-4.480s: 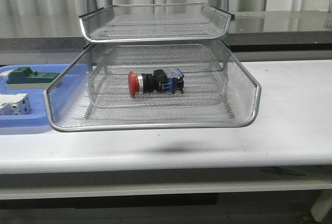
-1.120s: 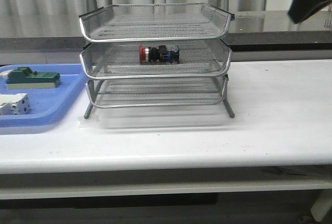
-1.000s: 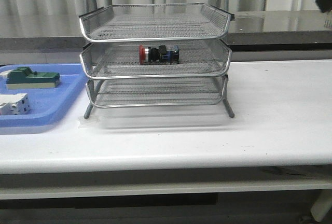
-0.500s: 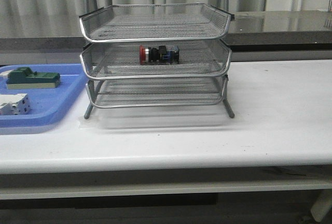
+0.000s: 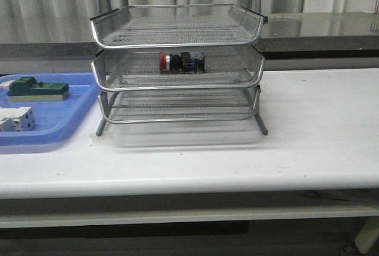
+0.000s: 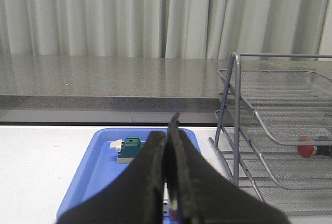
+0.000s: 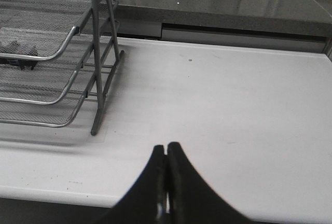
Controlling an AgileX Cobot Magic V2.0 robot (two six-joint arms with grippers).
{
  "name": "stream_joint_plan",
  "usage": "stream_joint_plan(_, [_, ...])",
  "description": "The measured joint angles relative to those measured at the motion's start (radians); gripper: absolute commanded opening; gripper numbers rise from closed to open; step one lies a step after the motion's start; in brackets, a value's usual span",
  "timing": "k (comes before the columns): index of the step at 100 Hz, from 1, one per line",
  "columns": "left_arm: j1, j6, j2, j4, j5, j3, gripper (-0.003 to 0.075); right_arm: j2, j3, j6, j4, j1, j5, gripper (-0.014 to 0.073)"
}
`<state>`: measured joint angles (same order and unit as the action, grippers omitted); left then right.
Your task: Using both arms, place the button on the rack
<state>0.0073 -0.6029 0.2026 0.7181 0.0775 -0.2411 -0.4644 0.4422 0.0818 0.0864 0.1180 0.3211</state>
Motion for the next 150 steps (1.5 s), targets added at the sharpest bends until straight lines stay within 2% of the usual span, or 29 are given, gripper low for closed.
stream_joint_plan(49, [0.0, 0.0, 0.0, 0.0, 0.0, 0.0, -0.002, 0.001, -0.014, 0.0, 0.012, 0.0, -0.011, -0.0056])
stream_joint_plan(80, [0.0, 0.0, 0.0, 0.0, 0.0, 0.0, -0.002, 0.161, -0.196, -0.095, -0.01, 0.0, -0.176, -0.0056])
stream_joint_plan(119, [0.0, 0.0, 0.0, 0.0, 0.0, 0.0, -0.002, 0.453, -0.426, -0.148, -0.063, -0.026, -0.187, -0.0056])
stream_joint_plan(150, [0.0, 0.0, 0.0, 0.0, 0.0, 0.0, -0.002, 0.474, -0.467, -0.151, -0.086, -0.079, -0.187, -0.0056])
